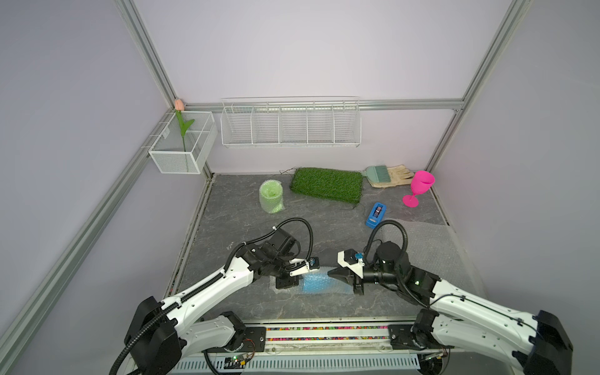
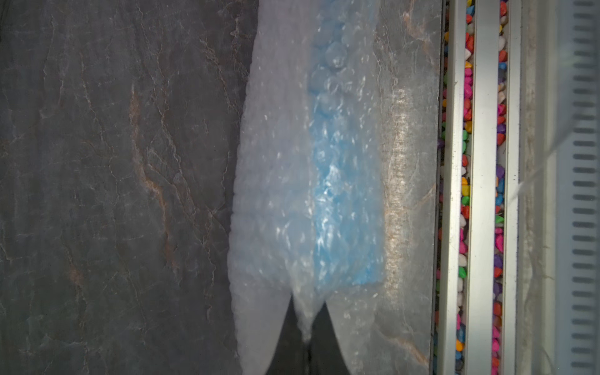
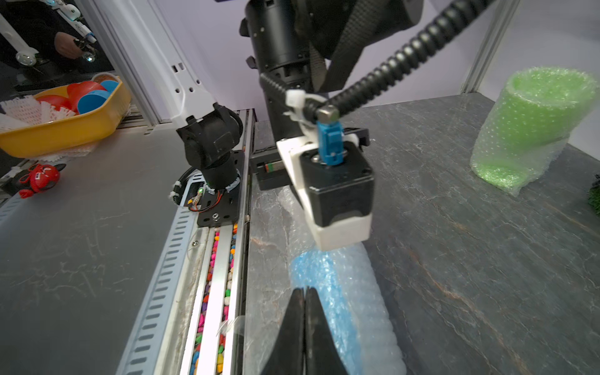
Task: Wrap wine glasses in bubble wrap
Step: Stick the tape on the bubble wrap.
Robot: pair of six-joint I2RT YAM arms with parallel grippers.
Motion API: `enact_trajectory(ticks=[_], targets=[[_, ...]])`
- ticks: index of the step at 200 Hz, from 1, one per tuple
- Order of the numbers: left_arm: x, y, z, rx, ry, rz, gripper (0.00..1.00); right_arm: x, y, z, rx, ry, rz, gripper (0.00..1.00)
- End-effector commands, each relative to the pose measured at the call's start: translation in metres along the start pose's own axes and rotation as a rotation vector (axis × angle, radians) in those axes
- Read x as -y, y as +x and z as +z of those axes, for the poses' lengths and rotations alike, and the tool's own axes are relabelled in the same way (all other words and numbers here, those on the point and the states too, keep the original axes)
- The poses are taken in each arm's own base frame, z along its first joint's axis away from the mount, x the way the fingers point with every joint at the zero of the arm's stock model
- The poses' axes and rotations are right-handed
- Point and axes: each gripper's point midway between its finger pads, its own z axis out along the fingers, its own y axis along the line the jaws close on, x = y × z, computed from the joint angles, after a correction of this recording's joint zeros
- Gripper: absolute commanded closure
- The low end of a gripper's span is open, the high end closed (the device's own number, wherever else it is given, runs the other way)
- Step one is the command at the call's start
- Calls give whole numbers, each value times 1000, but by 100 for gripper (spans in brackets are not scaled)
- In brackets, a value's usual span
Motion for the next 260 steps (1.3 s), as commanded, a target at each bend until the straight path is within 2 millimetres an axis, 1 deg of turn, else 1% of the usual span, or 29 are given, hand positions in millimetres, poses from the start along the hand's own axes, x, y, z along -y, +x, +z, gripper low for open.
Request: enact_trajectory(ticks=[1, 37, 74, 99, 130, 161, 171, 196, 230, 247, 260], targets=[[5, -3, 1, 21, 13, 34, 100, 10, -13, 6, 63, -28, -55, 93], [4, 0, 2, 10, 5, 33, 100, 31, -6, 16, 45, -49, -30, 93], [5, 1, 3, 7, 8, 34, 100, 58, -1, 22, 37, -24, 12, 93], [6, 3, 5, -4, 11, 31, 100, 72, 10, 29, -11, -4, 78, 93], [9, 8, 7, -31, 6, 32, 100, 83, 40, 37, -138, 31, 223, 93], [11, 10, 9, -49, 2, 34, 100, 89, 82, 40, -288, 93, 439, 93], [12, 11, 9, -55, 2, 36, 100, 89, 96, 40, -342, 115, 507, 93], [13, 12, 10, -66, 0, 38, 100, 84, 125, 38, -452, 176, 635, 93], [14, 13, 9, -71, -5, 38, 100, 78, 157, 38, -615, 267, 716, 93], [13, 13, 8, -70, -13, 38, 100, 79, 168, 36, -701, 342, 714, 89], [13, 13, 7, -71, -17, 36, 100, 78, 176, 34, -777, 390, 714, 80]])
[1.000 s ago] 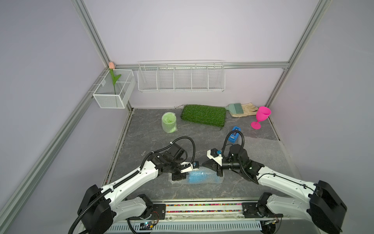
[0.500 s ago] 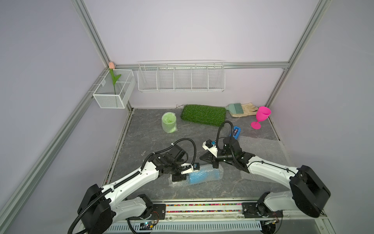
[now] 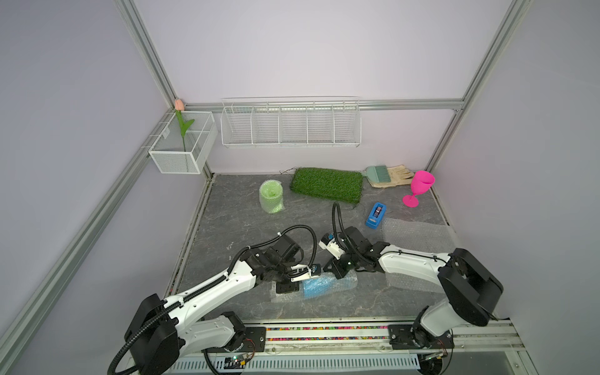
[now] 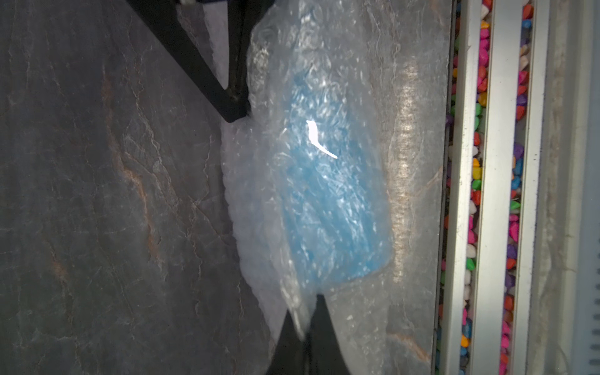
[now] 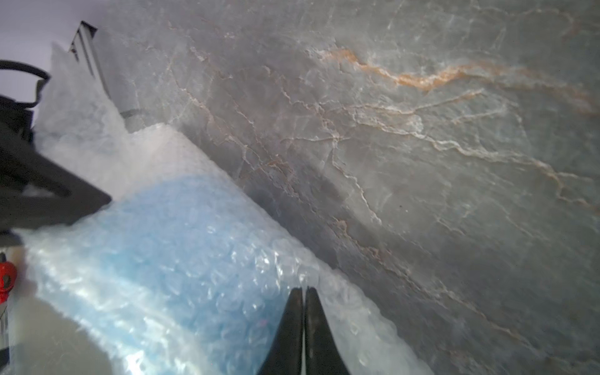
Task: Wrap wine glasses in bubble wrap
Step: Stick the tape on the bubble wrap.
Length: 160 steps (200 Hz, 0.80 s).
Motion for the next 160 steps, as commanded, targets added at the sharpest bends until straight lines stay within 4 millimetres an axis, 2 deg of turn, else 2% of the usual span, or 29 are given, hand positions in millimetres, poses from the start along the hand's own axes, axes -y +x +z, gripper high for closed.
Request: enact_trajectory(ticks=[1, 3, 7, 35, 65, 87, 108, 123, 136, 160], targets=[[4, 2, -4, 0, -5, 11, 100, 28, 35, 4, -165, 206, 98, 79], [4, 2, -4, 0, -5, 11, 100, 29, 38, 5, -177, 216, 103, 78], [3, 2, -5, 0, -8, 11, 100, 27, 29, 3, -170, 227, 100, 76], [3, 3, -7, 2, -25, 13, 100, 34, 37, -11, -239, 335, 130, 65], [0, 3, -9, 7, -48, 20, 100, 46, 45, -48, -338, 470, 84, 54], [0, 2, -10, 13, -50, 32, 100, 48, 37, -76, -360, 520, 13, 48], [0, 1, -11, 19, -55, 36, 100, 48, 29, -94, -327, 511, -87, 41], [1, -1, -12, 31, -58, 40, 100, 35, 27, -97, -299, 416, -216, 38], [1, -2, -13, 38, -58, 43, 100, 15, 25, -97, -271, 300, -334, 36], [2, -3, -13, 40, -57, 51, 100, -34, 19, -102, -153, 53, -499, 32]])
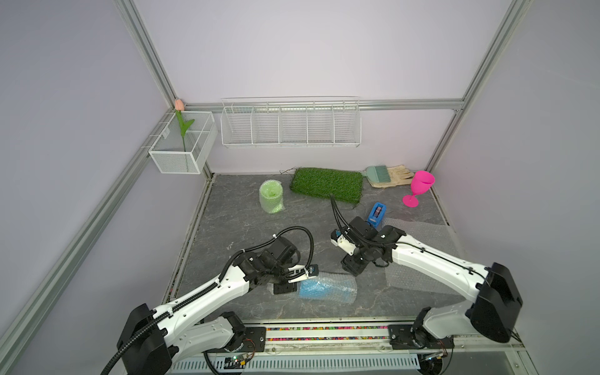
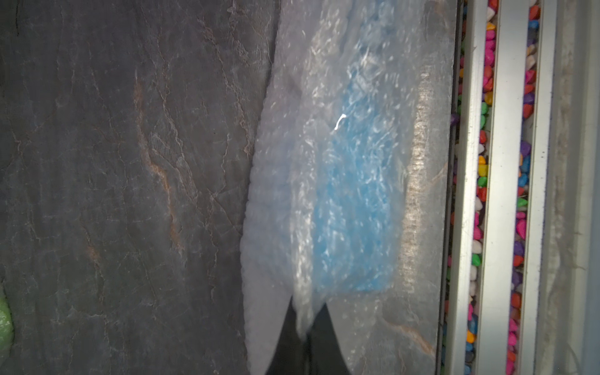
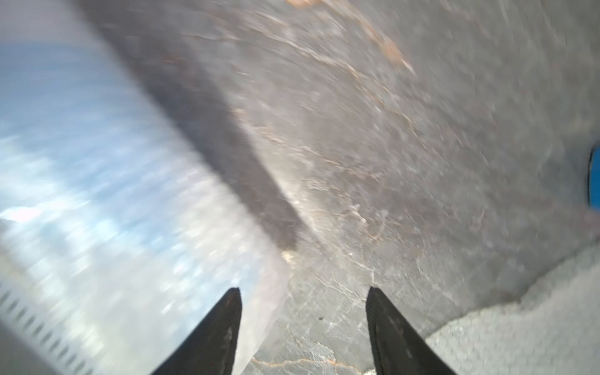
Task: Wrap wine glasses in bubble wrap
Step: Stick the tape on the bubble wrap, then pick up the bubble wrap from the center of the board.
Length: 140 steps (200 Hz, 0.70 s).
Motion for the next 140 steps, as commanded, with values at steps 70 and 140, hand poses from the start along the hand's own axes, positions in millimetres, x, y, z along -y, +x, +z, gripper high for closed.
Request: enact_trajectory(ticks=[70, 140], targets=[[6, -3, 1, 10, 14, 38, 100, -84, 7, 12, 110, -361, -430, 23], [6, -5, -3, 28, 5, 36, 100, -82, 9, 26, 144, -341, -472, 43]])
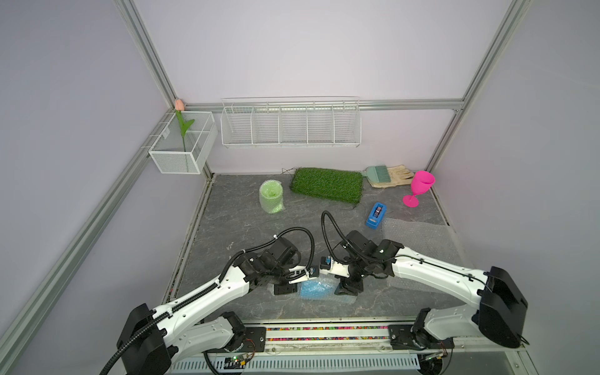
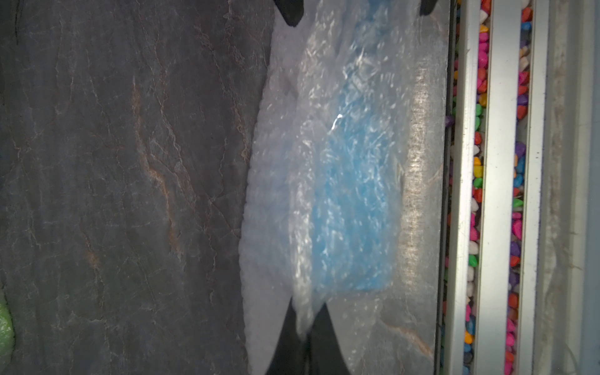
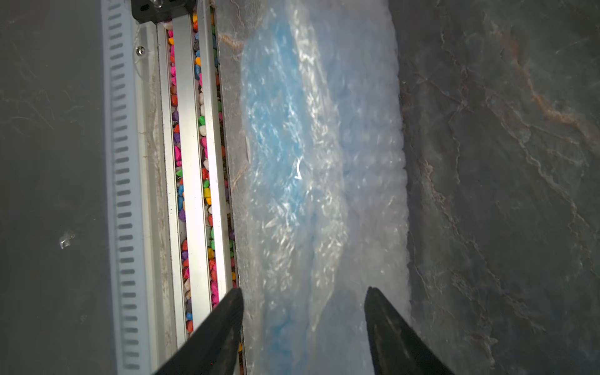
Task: Wrap wine glasses in bubble wrap
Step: Pick up the bubble wrap from the center of the board, then wrap the wine glass in bubble wrap.
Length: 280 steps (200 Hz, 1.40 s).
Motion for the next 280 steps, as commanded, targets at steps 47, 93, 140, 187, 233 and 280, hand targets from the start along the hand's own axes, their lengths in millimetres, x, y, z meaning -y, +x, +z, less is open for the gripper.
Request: enact_trajectory(ticks=[47, 93, 140, 187, 233, 280], targets=[[1, -6, -8, 55, -32, 3, 100, -4, 5, 13, 24, -22, -48, 42], [-6, -13, -19, 88, -80, -7, 97, 0, -2, 12, 56, -2, -57, 76], [-21, -31, -61, 205, -227, -33, 52, 8, -15, 1, 219, 85, -53, 93], [-16, -47, -134, 371, -354, -13, 23, 19, -30, -33, 428, 222, -92, 93], [-8, -50, -178, 462, -419, -7, 15, 24, -35, -62, 520, 311, -119, 93], [-4, -57, -193, 507, -417, -3, 10, 26, -42, -74, 549, 350, -141, 93]])
